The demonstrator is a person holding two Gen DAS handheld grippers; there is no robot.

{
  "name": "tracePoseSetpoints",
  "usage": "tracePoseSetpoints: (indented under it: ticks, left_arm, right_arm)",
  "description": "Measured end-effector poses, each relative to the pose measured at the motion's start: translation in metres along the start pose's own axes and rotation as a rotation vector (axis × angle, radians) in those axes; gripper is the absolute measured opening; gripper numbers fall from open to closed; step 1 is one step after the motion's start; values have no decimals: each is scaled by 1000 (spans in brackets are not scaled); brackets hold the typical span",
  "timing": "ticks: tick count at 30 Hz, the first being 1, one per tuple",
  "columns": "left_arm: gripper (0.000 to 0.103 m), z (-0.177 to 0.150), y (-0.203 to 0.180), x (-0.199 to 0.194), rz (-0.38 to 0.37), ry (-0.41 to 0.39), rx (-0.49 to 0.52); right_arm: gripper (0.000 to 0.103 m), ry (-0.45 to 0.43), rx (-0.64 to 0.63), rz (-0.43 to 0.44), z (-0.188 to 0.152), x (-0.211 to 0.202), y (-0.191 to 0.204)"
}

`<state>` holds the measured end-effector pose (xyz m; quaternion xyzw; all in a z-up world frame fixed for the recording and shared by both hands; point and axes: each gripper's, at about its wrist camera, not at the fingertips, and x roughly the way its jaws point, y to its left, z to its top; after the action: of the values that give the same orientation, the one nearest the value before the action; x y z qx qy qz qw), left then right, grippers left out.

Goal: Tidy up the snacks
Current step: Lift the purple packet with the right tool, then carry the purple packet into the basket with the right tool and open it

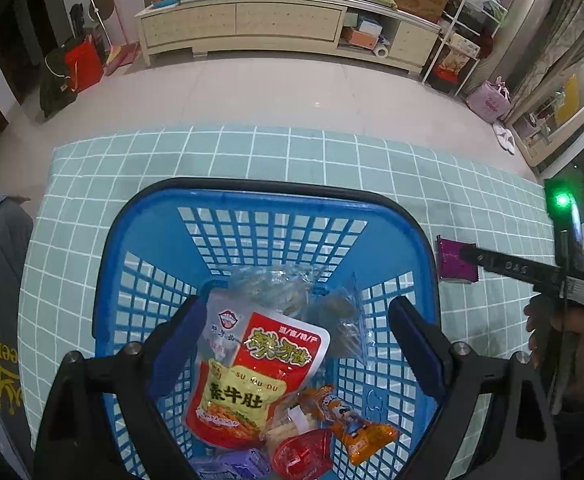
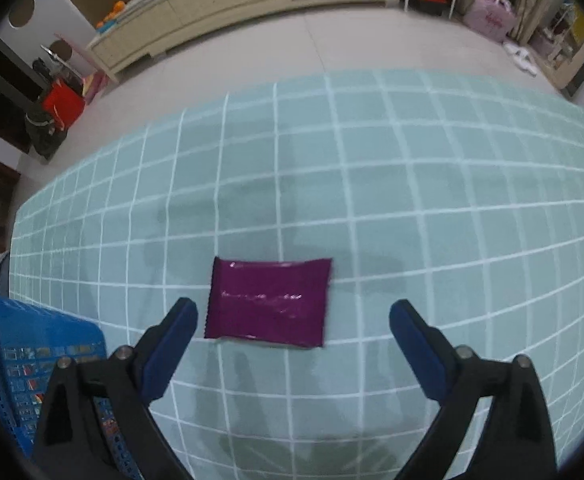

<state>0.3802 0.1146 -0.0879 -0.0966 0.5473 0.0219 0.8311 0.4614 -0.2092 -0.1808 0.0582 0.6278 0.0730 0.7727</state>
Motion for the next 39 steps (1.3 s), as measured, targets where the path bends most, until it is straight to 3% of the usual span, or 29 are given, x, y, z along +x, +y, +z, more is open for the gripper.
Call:
tracePoseSetpoints:
  ticks: [6, 14, 18, 20, 21, 31, 39]
  left_arm:
    - [91, 2, 3, 6, -2, 6, 2]
    - [91, 4, 2, 7, -2, -7, 22]
    - [91, 2, 3, 8, -7, -8, 23]
    - [91, 1, 5, 10, -11, -7, 23]
    - [91, 0, 5, 9, -12, -7, 24]
    - [91, -8, 9, -12, -55, -59, 48]
    - [91, -25, 19, -43, -50, -124, 69]
  right_arm:
    - [99, 46, 8, 12, 1, 19, 11]
    - [99, 28, -67, -80, -3, 24, 34]
    - [79, -16, -157, -151, -12, 22, 50]
    - [61, -26, -173, -147, -15, 18, 57]
    - [59, -26, -177, -148, -16, 17, 60]
    - [57, -29, -165, -92, -30, 5, 62]
    - [57, -110, -190, 0, -53, -62, 79]
